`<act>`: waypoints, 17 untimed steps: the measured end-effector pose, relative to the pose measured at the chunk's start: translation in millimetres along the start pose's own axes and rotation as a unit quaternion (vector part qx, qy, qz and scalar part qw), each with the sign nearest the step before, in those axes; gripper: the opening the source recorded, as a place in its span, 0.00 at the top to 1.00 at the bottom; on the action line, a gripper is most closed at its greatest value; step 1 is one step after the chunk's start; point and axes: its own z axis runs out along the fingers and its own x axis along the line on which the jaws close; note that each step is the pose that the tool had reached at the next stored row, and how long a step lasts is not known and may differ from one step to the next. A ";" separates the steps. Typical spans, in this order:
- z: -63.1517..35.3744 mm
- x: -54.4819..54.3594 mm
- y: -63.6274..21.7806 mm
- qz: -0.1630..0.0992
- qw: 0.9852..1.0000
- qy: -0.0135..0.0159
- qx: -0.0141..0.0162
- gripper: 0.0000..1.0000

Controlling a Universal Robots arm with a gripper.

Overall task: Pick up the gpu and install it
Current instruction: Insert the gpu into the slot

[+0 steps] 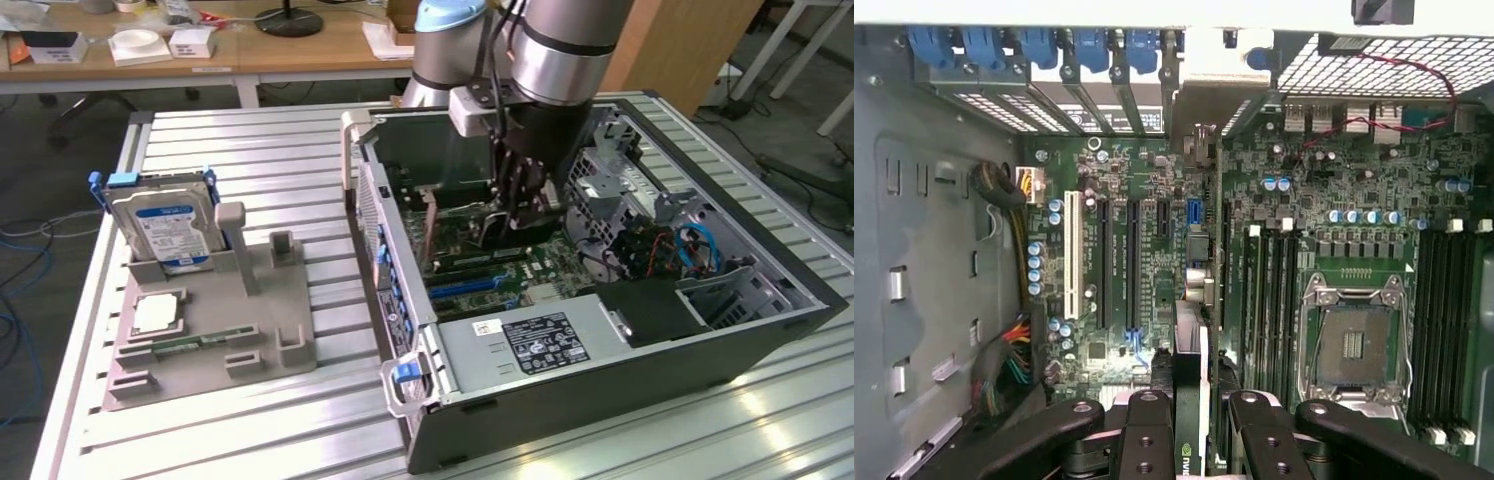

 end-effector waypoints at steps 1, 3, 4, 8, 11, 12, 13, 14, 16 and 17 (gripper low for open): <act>0.7 0.0 0.5 0.000 1.000 0.000 0.000 0.74; 2.4 0.1 1.4 0.000 1.000 0.000 0.000 0.74; 3.3 0.1 1.8 0.000 1.000 0.000 0.000 0.74; 7.4 0.1 3.1 0.000 1.000 0.000 0.000 0.74; 10.5 0.2 4.1 0.000 1.000 0.000 0.000 0.74; 11.6 0.2 4.4 0.000 1.000 0.000 0.000 0.74; 12.8 0.2 4.6 0.000 1.000 0.000 0.000 0.74; 13.9 0.2 4.8 0.000 1.000 0.000 0.000 0.74; 15.7 0.3 5.4 0.000 1.000 0.000 0.000 0.74; 16.5 0.4 5.9 0.000 1.000 0.000 0.000 0.74</act>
